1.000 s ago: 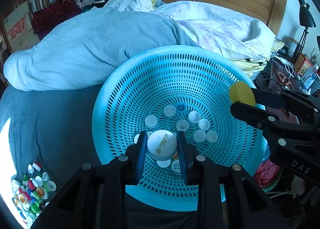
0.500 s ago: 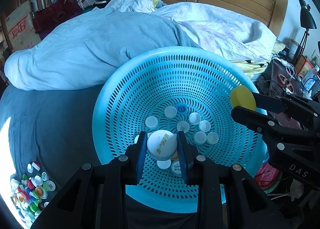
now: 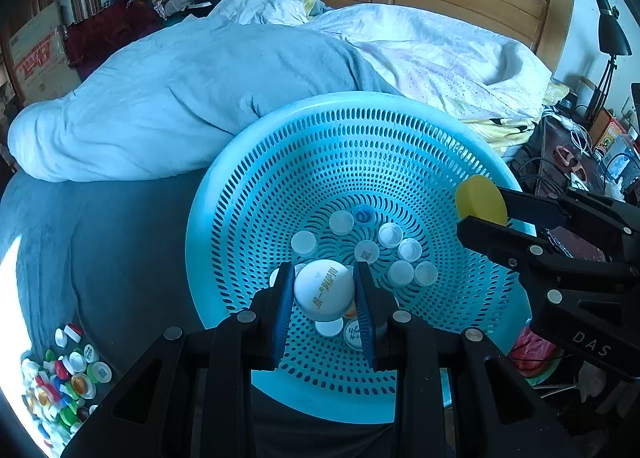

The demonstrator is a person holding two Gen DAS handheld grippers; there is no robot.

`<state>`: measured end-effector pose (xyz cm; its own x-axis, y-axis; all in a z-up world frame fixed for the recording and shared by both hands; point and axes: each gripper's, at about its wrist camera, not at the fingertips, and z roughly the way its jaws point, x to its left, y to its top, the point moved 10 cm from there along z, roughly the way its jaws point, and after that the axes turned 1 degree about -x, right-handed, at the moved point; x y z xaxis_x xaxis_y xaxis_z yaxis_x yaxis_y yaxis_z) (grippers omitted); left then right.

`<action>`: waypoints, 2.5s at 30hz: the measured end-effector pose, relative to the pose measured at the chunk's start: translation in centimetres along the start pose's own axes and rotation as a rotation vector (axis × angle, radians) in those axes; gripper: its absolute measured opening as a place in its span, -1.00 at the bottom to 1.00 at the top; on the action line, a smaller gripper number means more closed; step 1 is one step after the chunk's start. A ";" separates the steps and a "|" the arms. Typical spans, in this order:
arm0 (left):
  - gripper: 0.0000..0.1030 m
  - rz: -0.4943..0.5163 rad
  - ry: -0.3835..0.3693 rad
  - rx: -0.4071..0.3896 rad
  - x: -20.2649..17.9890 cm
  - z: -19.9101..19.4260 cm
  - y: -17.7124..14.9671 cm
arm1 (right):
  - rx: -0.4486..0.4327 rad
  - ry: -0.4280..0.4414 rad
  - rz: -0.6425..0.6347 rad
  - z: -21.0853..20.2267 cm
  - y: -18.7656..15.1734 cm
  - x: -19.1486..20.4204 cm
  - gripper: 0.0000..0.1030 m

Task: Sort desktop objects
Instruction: 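Open both grippers over the blue basket, dropping the white and yellow caps, then move both grippers from the basket to the pile of caps, then grasp a tan cap with the left gripper while the right grasps a white GanEn cap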

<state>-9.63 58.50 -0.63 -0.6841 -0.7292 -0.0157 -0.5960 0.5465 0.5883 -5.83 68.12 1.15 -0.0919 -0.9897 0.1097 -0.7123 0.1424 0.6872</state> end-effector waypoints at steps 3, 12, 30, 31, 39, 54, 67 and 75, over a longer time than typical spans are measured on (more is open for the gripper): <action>-0.51 0.005 -0.003 0.001 0.0 0.1 -0.2 | 0.000 0.000 0.000 0.0 0.1 0.0 -0.14; 0.20 -0.019 0.001 -0.021 0.3 0.0 0.1 | -0.022 -0.027 0.019 -0.2 0.3 -0.7 0.58; 0.35 -0.250 0.177 -0.203 19.0 -10.8 -13.5 | -0.029 0.180 -0.155 -1.5 -3.9 12.3 0.64; 0.35 -0.293 0.204 -0.202 21.2 -11.6 -15.9 | -0.014 0.194 -0.170 -1.2 -4.7 13.3 0.64; 0.34 -0.512 0.396 -0.113 34.2 -16.3 -35.3 | 0.107 0.274 -0.232 1.9 -9.0 19.1 0.64; 0.25 -0.398 0.220 -0.061 36.7 -10.4 -38.2 | 0.175 0.315 -0.389 2.6 -11.8 28.9 0.17; -0.34 -0.582 0.264 -0.198 38.8 -16.5 -40.1 | 0.306 0.634 -0.535 5.9 -16.8 47.7 -0.22; -0.34 -0.621 0.251 -0.249 39.1 -18.4 -39.8 | 0.367 0.645 -0.531 11.9 -17.9 54.0 -0.22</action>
<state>-4.92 0.66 -9.75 -0.1140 -0.9644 -0.2386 -0.7095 -0.0891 0.6991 -6.29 11.98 -13.77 0.6392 -0.7079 0.3003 -0.7370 -0.4524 0.5022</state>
